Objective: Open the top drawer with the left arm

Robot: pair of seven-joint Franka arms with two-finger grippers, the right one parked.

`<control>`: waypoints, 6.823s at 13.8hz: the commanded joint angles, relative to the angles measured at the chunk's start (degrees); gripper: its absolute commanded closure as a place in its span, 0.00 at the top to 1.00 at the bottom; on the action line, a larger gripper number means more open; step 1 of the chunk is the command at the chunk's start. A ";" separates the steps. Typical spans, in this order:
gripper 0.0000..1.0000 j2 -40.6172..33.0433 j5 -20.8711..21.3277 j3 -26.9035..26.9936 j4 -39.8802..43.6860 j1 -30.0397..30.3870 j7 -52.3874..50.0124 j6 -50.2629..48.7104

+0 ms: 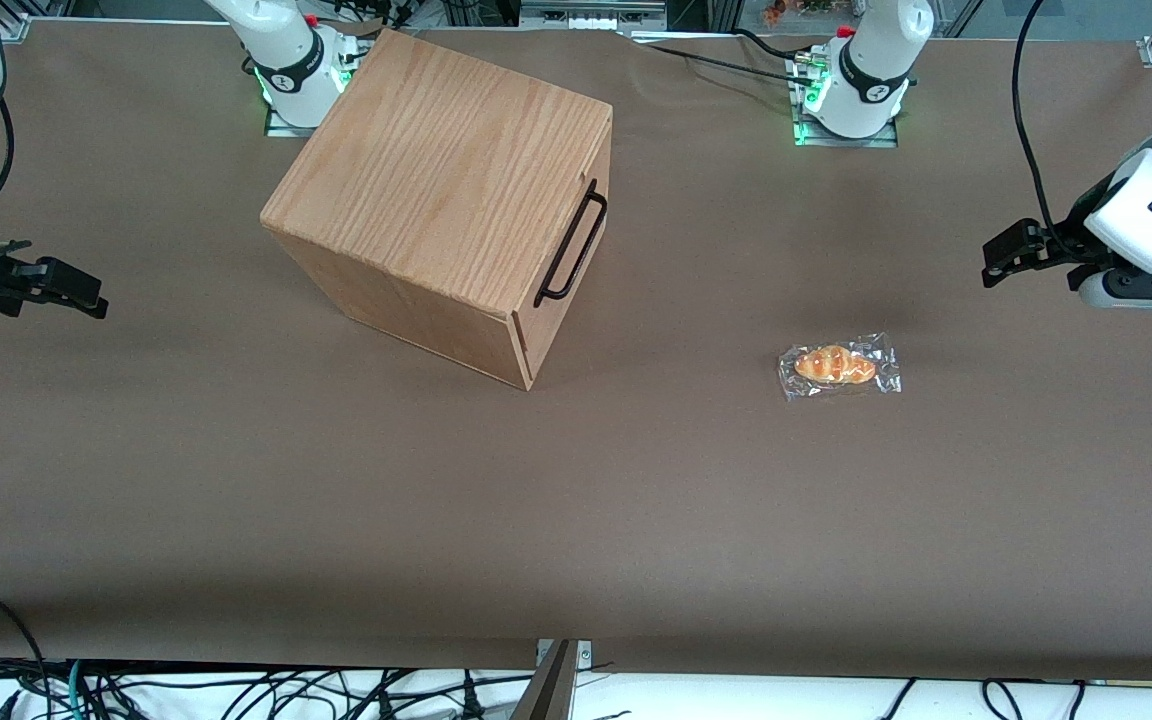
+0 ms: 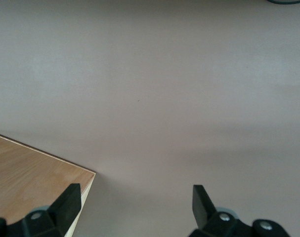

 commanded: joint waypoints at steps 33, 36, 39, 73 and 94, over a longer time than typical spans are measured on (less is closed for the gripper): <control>1.00 1.98 -6.27 -10.96 0.37 -0.86 -1.58 -2.80; 1.00 3.82 -15.48 -14.66 0.37 -1.03 -5.01 -1.92; 1.00 6.28 -18.23 -16.42 0.28 -5.15 -5.19 3.42; 1.00 14.29 -5.22 -24.07 -14.04 -12.82 -15.04 33.33; 1.00 11.12 -5.40 -15.29 -13.43 -6.40 4.39 25.41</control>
